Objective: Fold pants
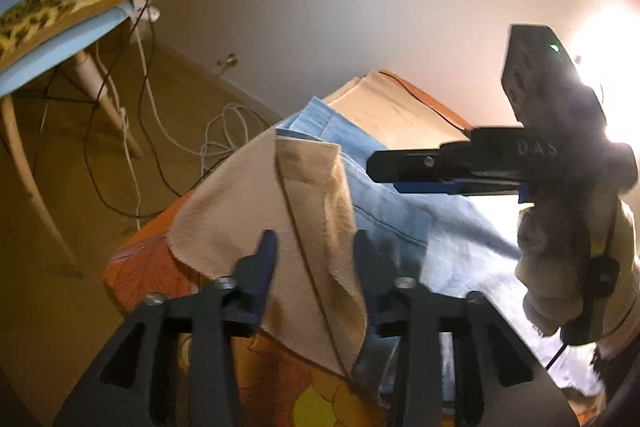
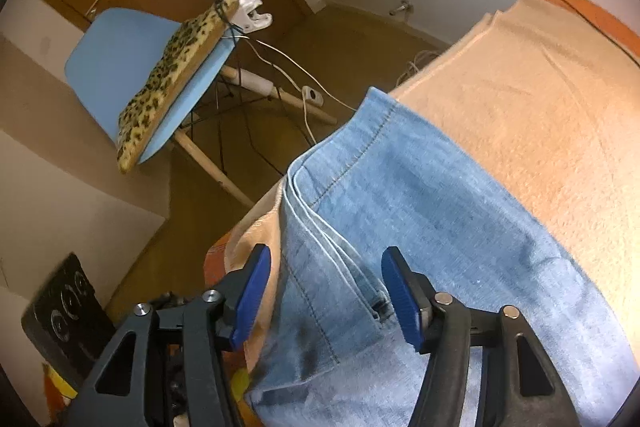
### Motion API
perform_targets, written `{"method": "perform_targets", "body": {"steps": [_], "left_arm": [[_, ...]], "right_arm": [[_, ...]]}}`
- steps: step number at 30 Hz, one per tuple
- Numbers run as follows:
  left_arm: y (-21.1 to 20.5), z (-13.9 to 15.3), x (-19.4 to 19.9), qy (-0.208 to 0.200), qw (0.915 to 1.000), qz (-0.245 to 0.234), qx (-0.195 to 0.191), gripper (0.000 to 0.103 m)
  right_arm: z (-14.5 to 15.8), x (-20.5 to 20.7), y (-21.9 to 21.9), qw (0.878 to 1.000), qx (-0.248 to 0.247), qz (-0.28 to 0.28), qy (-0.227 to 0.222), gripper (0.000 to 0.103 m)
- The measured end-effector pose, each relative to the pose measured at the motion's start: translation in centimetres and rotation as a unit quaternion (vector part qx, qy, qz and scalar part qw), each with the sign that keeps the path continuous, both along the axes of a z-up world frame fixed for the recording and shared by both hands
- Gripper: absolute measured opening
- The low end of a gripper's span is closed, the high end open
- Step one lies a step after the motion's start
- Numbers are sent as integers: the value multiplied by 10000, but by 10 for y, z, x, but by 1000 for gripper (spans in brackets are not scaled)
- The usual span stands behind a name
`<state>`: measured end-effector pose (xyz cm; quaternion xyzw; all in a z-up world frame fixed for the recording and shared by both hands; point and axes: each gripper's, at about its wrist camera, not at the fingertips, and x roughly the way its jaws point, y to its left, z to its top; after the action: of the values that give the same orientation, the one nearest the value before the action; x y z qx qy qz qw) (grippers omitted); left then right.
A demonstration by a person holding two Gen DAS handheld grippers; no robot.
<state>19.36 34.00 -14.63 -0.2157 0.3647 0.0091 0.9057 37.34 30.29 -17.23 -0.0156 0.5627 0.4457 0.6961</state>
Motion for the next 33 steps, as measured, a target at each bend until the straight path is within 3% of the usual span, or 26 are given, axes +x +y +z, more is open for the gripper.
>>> {"method": "perform_targets", "body": {"steps": [2, 6, 7, 8, 13, 17, 20, 22, 23, 24, 25, 27, 30, 33], "left_arm": [[1, -3, 4, 27, 9997, -53, -225, 40], [-3, -7, 13, -73, 9996, -172, -207, 37], [-1, -9, 14, -85, 9992, -173, -353, 28], [2, -10, 15, -71, 9986, -180, -487, 0], [22, -3, -3, -150, 9992, 87, -370, 0], [45, -3, -27, 71, 9984, 558, 47, 0], [68, -8, -46, 248, 9955, 914, -91, 10], [71, -3, -51, 168, 9956, 905, -152, 10], [68, 1, -50, 116, 9967, 790, -171, 11], [62, 5, -48, 78, 9977, 657, -158, 15], [56, 9, -46, 28, 9985, 519, -152, 19], [31, 15, -39, -106, 9999, 77, -44, 48], [-15, 17, -22, -131, 9977, -571, 337, 53], [-45, 10, -4, 46, 9944, -872, 598, 53]], "right_arm": [[-2, 1, 0, 10000, 2, -44, 56, 60], [-3, 2, 0, 9999, -21, -105, 47, 60], [-3, 3, 0, 9999, -17, -108, 50, 60], [-3, 3, 0, 9999, -24, -119, 45, 60], [-5, 2, 1, 9998, -174, 39, 50, 60], [-12, -4, 3, 9989, -394, 240, 34, 60], [-22, -7, 2, 9978, -574, 309, 82, 60], [-22, -8, 1, 9981, -540, 297, 49, 60], [-22, -8, 0, 9983, -523, 254, 102, 54], [-22, -7, -1, 9983, -507, 214, 173, 37], [-22, -5, -2, 9984, -473, 182, 240, 30], [-17, -3, -5, 9988, -310, 129, 344, 16], [-8, 0, -6, 9990, -57, 60, 446, 10], [-3, -1, -2, 9990, -5, 39, 443, 9]]}}
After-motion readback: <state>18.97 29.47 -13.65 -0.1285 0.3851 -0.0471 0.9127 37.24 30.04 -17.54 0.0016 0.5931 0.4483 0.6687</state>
